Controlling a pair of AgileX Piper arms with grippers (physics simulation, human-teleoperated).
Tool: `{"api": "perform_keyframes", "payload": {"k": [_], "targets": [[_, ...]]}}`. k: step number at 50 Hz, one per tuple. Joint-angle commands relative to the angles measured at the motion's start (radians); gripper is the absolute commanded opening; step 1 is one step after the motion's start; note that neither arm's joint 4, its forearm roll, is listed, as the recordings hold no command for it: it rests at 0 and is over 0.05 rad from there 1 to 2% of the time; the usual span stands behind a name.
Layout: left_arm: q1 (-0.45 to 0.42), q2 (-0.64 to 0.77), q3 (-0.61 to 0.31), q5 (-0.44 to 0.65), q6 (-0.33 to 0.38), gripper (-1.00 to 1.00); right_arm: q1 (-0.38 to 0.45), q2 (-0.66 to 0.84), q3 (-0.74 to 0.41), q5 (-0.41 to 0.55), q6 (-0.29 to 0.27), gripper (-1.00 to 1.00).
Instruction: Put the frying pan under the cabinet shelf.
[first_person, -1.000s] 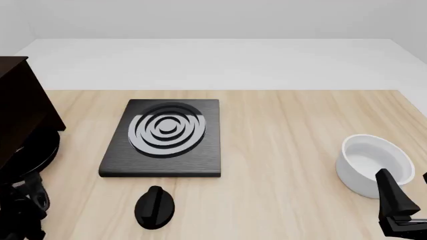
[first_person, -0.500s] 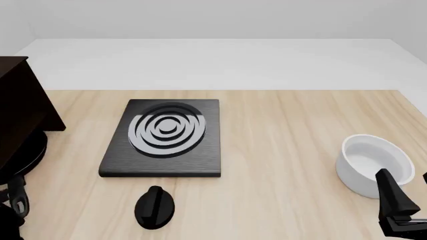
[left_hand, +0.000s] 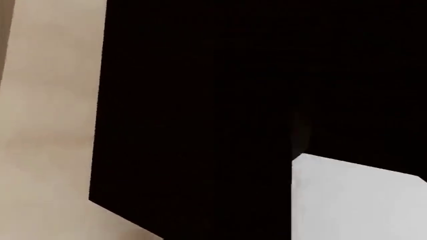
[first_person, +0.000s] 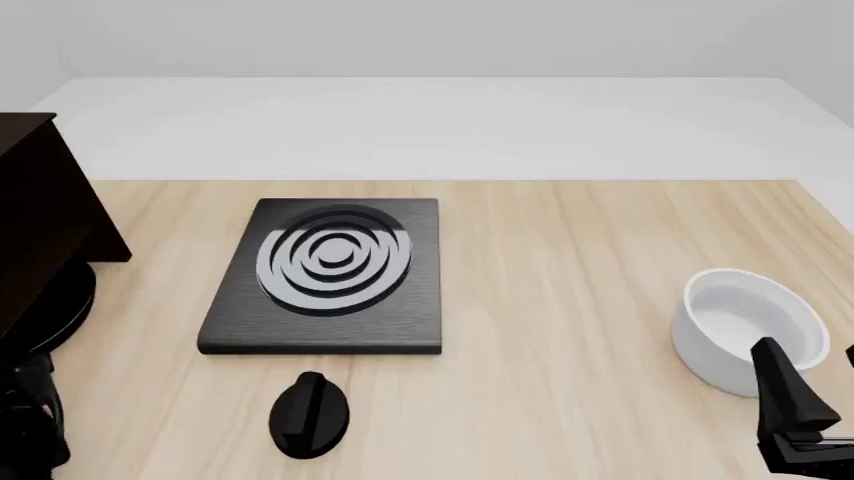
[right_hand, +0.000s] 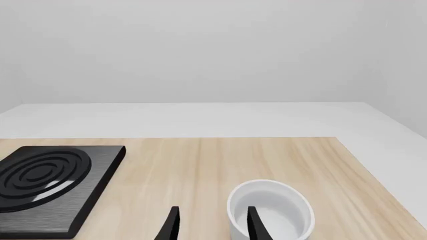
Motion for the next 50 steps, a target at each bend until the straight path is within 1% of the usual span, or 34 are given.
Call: {"api": "perform_keyframes", "payload": {"k": [1, 3, 4, 5, 6, 8, 9, 10, 12, 13, 14, 17, 19, 20, 21, 22, 23, 24, 25, 26, 27, 28, 29, 30, 33, 34, 35, 38, 39, 42, 43, 44, 49, 50], "targets": [[-0.096, -0.119, 0.033, 0.193, -0.001, 1.0, 0.0, 0.0, 0.0, 0.0, 0.0, 1.0], [-0.099, -0.153, 0.033, 0.217, -0.005, 1.0, 0.0, 0.0, 0.0, 0.0, 0.0, 1.0], [-0.091, -0.207, 0.033, 0.284, 0.015, 1.0, 0.0, 0.0, 0.0, 0.0, 0.0, 1.0], [-0.107, -0.283, 0.033, 0.338, 0.012, 1.0, 0.0, 0.0, 0.0, 0.0, 0.0, 1.0], [-0.107, -0.292, 0.033, 0.346, 0.012, 1.0, 0.0, 0.0, 0.0, 0.0, 0.0, 1.0], [-0.086, -0.362, 0.032, 0.436, 0.035, 1.0, 0.0, 0.0, 0.0, 0.0, 0.0, 1.0], [-0.086, -0.369, 0.032, 0.442, 0.035, 1.0, 0.0, 0.0, 0.0, 0.0, 0.0, 1.0], [-0.075, -0.423, 0.033, 0.478, 0.057, 1.0, 0.0, 0.0, 0.0, 0.0, 0.0, 1.0], [-0.081, -0.45, 0.033, 0.524, 0.059, 1.0, 0.0, -0.001, 0.0, 0.0, 0.0, 1.0], [-0.082, -0.454, 0.033, 0.528, 0.059, 1.0, 0.0, -0.001, 0.0, 0.0, 0.0, 1.0], [-0.077, -0.505, 0.033, 0.571, 0.073, 1.0, 0.0, 0.0, 0.0, 0.0, 0.0, 1.0], [-0.064, -0.542, 0.033, 0.615, 0.084, 1.0, 0.0, 0.0, 0.0, 0.0, 0.0, 1.0], [-0.101, -0.655, 0.032, 0.714, 0.097, 1.0, 0.0, 0.0, 0.0, 0.0, 0.0, 1.0], [-0.101, -0.661, 0.032, 0.72, 0.097, 1.0, 0.0, 0.0, 0.0, 0.0, 0.0, 1.0], [-0.127, -0.697, 0.032, 0.784, 0.097, 1.0, 0.0, 0.0, 0.0, 0.0, 0.0, 1.0], [-0.127, -0.703, 0.032, 0.79, 0.097, 1.0, 0.0, 0.0, 0.0, 0.0, 0.0, 1.0], [-0.155, -0.788, 0.029, 0.839, 0.097, 1.0, 0.0, 0.0, 0.0, 0.0, 0.0, 1.0], [-0.155, -0.796, 0.029, 0.847, 0.096, 1.0, 0.0, 0.0, 0.0, 0.0, 0.0, 1.0], [-0.235, -0.822, 0.033, 0.946, -0.006, 1.0, 0.0, 0.001, 0.0, 0.0, 0.0, 1.0], [-0.236, -0.831, 0.033, 0.956, -0.007, 1.0, 0.0, 0.001, 0.0, 0.0, 0.0, 1.0], [-0.233, -0.94, 0.032, 1.008, 0.032, 1.0, 0.0, 0.0, 0.0, 0.0, 0.0, 1.0], [-0.293, -1.028, 0.032, 1.113, -0.033, 1.0, 0.0, -0.001, 0.0, 0.0, 0.0, 1.0], [-0.294, -1.041, 0.032, 1.126, -0.033, 1.0, 0.0, -0.001, 0.0, 0.0, 0.0, 1.0], [-0.314, -1.097, 0.031, 1.175, -0.016, 1.0, 0.0, 0.0, 0.0, 0.0, 0.0, 1.0], [-0.331, -1.15, 0.029, 1.229, -0.027, 1.0, 0.0, 0.0, 0.0, 0.0, 0.0, 1.0], [-0.34, -1.199, 0.0, 1.306, -0.018, 1.0, 0.0, 0.0, 0.0, 0.0, 0.0, 1.0], [-0.348, -1.223, -0.024, 1.355, -0.001, 1.0, 0.0, 0.0, 0.0, 0.0, 0.001, 1.0], [-0.34, -1.246, -0.033, 1.396, 0.002, 1.0, 0.001, -0.001, 0.0, 0.0, 0.0, 1.0], [-0.337, -1.259, -0.064, 1.437, 0.026, 1.0, 0.0, 0.0, 0.0, 0.0, 0.001, 1.0], [-0.328, -1.269, -0.082, 1.464, 0.038, 1.0, 0.0, 0.0, 0.0, 0.0, 0.0, 1.0], [-0.338, -1.296, -0.104, 1.511, 0.055, 1.0, 0.0, 0.0, 0.0, 0.0, 0.0, 1.0], [-0.356, -1.313, -0.11, 1.537, 0.05, 1.0, 0.0, 0.0, 0.0, 0.0, 0.0, 1.0], [-0.36, -1.337, -0.148, 1.585, 0.068, 1.0, 0.0, 0.0, 0.0, 0.0, 0.0, 1.0], [-0.411, -1.346, -0.171, 1.611, 0.078, 1.0, 0.0, 0.0, 0.0, 0.0, 0.0, 1.0]]}}
